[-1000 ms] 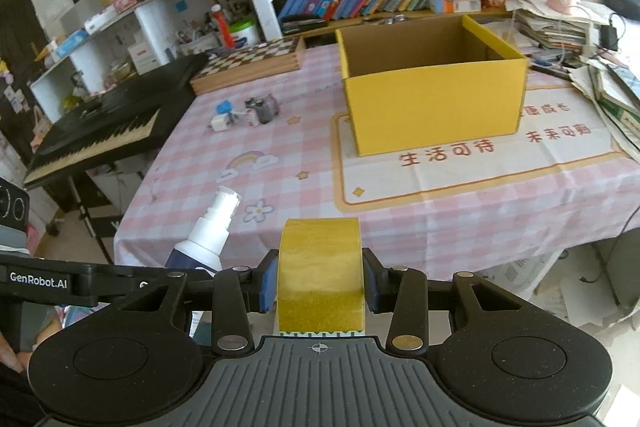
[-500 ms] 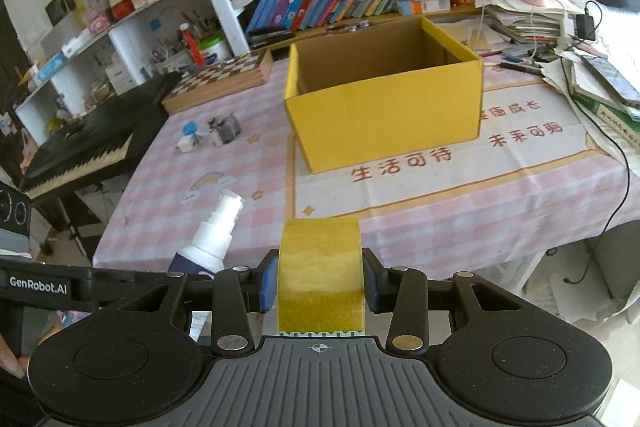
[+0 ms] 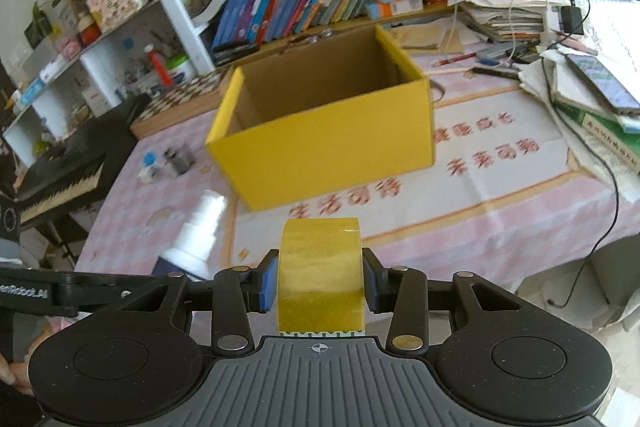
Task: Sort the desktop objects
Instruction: 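Lift the spray bottle and tape roll and carry them toward the yellow box, then lower both grippers into the yellow box and open them, releasing bottle and tape, then withdraw both open grippers from the box and move toward the remaining table items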
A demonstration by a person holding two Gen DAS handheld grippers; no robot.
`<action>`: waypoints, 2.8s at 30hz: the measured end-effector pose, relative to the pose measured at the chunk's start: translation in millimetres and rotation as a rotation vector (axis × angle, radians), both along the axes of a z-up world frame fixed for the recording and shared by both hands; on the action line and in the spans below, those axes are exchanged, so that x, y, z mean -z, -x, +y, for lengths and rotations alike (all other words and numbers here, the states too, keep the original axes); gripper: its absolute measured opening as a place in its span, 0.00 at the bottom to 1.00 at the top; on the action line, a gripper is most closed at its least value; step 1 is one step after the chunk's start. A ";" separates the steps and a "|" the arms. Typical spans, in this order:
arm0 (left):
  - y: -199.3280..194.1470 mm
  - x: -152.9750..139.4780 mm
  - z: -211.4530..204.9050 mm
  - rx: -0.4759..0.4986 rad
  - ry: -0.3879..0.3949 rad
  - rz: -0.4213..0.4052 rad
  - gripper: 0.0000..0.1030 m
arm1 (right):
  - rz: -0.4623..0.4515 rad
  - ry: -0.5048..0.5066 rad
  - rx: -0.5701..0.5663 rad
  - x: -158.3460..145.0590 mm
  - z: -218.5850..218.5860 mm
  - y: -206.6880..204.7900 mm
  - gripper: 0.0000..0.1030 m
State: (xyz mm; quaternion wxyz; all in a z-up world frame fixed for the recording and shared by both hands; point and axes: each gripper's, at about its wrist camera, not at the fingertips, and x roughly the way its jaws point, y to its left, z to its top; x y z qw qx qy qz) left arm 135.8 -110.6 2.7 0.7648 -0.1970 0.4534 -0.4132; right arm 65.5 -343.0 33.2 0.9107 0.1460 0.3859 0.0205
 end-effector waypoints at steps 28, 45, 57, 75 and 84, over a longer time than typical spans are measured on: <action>-211.1 -26.8 -76.9 -0.277 -0.417 -0.226 0.30 | -0.073 0.242 -0.464 1.6 -15.5 -270.4 0.39; -239.6 1.0 -119.8 -0.162 -0.756 -0.323 0.30 | 0.104 0.359 -0.603 45.5 10.4 -335.6 0.40; -197.6 -38.8 -95.5 -0.301 -0.648 -0.514 0.64 | -0.077 0.247 -0.514 -4.1 -16.1 -304.5 0.66; -71.4 -78.8 -45.4 -0.608 -0.536 -0.659 0.94 | -0.301 0.222 -0.288 -43.8 -50.2 -183.9 0.70; -26.1 -67.9 -30.5 -0.652 -0.510 -0.649 0.96 | -0.330 0.199 -0.171 -36.6 -42.7 -127.4 0.73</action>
